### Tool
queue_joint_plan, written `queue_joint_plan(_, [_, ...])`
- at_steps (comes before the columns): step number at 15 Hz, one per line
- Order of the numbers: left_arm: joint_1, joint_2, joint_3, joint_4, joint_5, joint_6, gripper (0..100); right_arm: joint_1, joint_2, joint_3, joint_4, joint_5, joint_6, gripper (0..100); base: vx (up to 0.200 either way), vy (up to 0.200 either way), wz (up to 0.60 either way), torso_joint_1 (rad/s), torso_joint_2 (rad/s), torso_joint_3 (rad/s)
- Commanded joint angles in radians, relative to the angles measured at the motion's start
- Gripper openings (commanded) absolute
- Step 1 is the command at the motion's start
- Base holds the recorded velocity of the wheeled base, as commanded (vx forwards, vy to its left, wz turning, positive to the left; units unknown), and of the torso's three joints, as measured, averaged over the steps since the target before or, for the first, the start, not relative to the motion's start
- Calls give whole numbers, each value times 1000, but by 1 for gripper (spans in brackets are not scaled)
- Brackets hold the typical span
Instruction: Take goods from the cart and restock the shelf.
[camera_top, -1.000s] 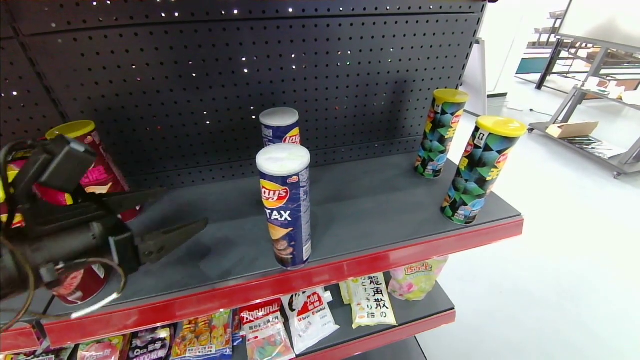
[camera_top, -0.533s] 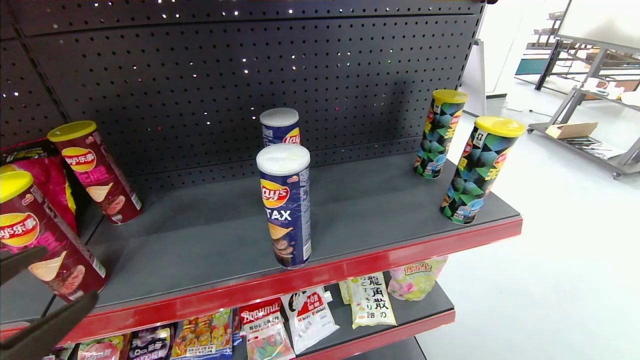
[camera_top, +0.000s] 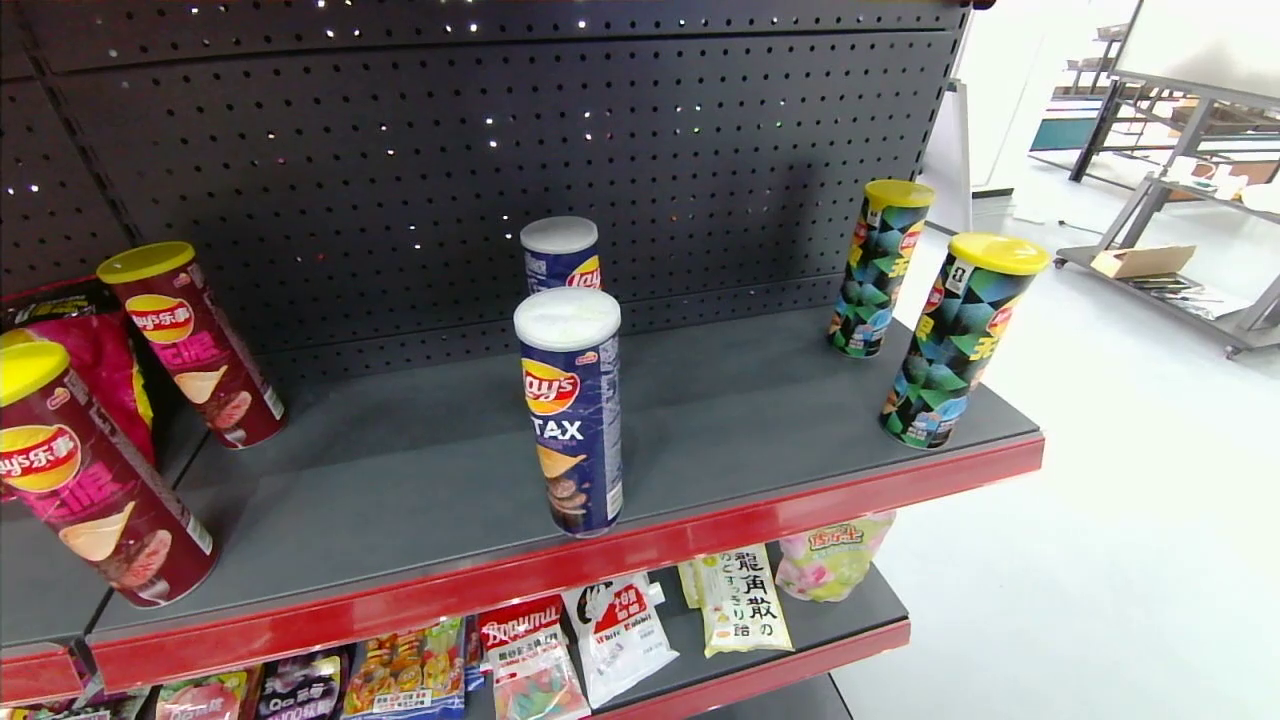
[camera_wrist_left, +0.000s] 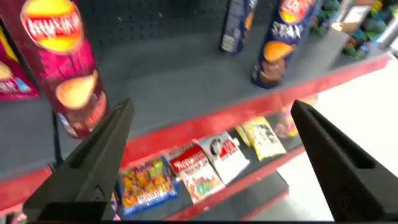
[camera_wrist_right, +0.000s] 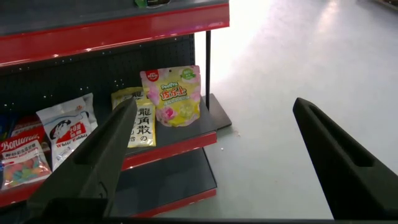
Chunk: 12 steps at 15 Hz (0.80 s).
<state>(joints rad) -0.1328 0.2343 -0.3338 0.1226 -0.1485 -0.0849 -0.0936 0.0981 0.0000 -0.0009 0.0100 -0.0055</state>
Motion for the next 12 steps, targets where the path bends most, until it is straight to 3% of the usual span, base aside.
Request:
queue_joint_plan(1, [-4,-90,2,26,1,-1,100,0,2,0,-1,1,-1,100,0,0,0,0,0,0])
queue_joint_plan(3, [-1,-107,2,54,38,4,100,0,2,0,-1,2,-7,100,0,0,0,0,0,0])
queue_joint_plan(10, [-1,-133,25,75,86,4,100,2,2,0,-1,2,-7,100,0,0,600,1,1,4])
queue_joint_plan(12, [-1,-133,47,75,87,20,100,0,2,0,-1,2,-4,100,0,0,300,-1,-1,1])
